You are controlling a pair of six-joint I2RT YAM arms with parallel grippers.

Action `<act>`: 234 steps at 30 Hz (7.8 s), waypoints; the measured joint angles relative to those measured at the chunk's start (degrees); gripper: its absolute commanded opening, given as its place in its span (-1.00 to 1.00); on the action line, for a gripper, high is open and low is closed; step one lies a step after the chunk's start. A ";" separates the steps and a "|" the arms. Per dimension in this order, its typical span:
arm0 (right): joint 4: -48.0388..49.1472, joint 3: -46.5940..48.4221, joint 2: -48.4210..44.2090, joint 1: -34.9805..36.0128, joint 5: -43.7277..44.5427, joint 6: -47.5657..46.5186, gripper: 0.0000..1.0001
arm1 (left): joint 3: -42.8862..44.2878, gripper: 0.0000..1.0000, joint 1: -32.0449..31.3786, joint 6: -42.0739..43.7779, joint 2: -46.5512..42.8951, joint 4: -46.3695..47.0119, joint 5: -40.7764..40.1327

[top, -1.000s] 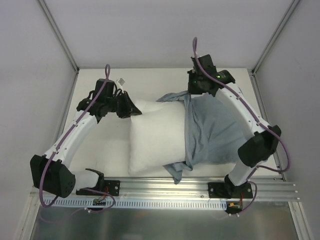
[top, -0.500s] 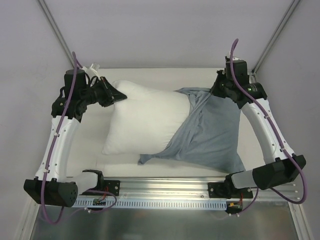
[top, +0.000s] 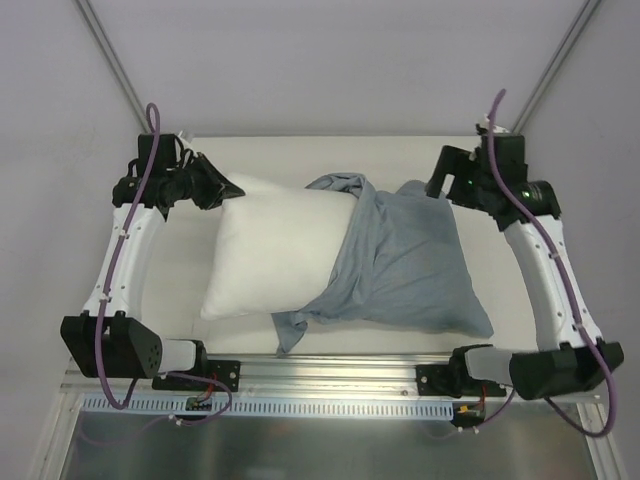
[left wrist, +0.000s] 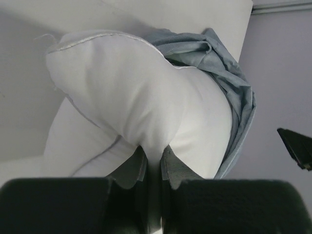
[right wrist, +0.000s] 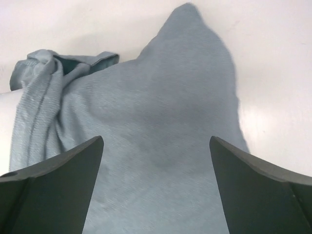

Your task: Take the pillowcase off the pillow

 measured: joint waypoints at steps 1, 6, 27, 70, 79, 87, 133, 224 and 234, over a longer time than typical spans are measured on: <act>-0.33 -1.64 -2.67 -1.36 -0.28 -0.13 0.91 | 0.00 -1.00 0.46 -0.09 0.22 -0.15 -0.07; -1.66 -18.14 -19.30 -2.97 -4.74 -0.28 0.96 | 0.02 -1.00 4.50 -0.31 0.96 -0.61 -0.48; 3.26 -39.15 -10.67 19.17 4.02 5.95 -0.73 | 6.14 -1.00 18.10 -0.04 9.16 -1.81 0.07; 4.44 -31.28 -26.38 -13.31 2.97 8.26 0.96 | 22.95 0.97 8.59 13.42 8.57 -13.42 -16.28; 3.76 -11.58 -9.11 14.45 10.86 5.51 0.99 | 17.31 0.97 -12.92 11.21 10.03 -16.35 -28.13; 1.99 10.27 16.33 29.79 11.30 2.25 0.99 | 5.57 0.26 -21.57 4.81 14.53 -14.08 -29.40; 0.15 -8.00 -5.31 5.03 1.88 2.08 0.97 | 8.87 0.93 -6.45 10.54 1.29 -12.26 -14.03; -4.20 15.26 21.49 1.29 6.75 -7.82 0.96 | 32.85 0.69 -42.93 6.25 37.20 -12.98 -23.34; -6.21 23.12 35.58 1.29 9.35 -8.20 -0.99 | 28.41 -1.00 -43.58 6.14 36.39 -10.80 -23.30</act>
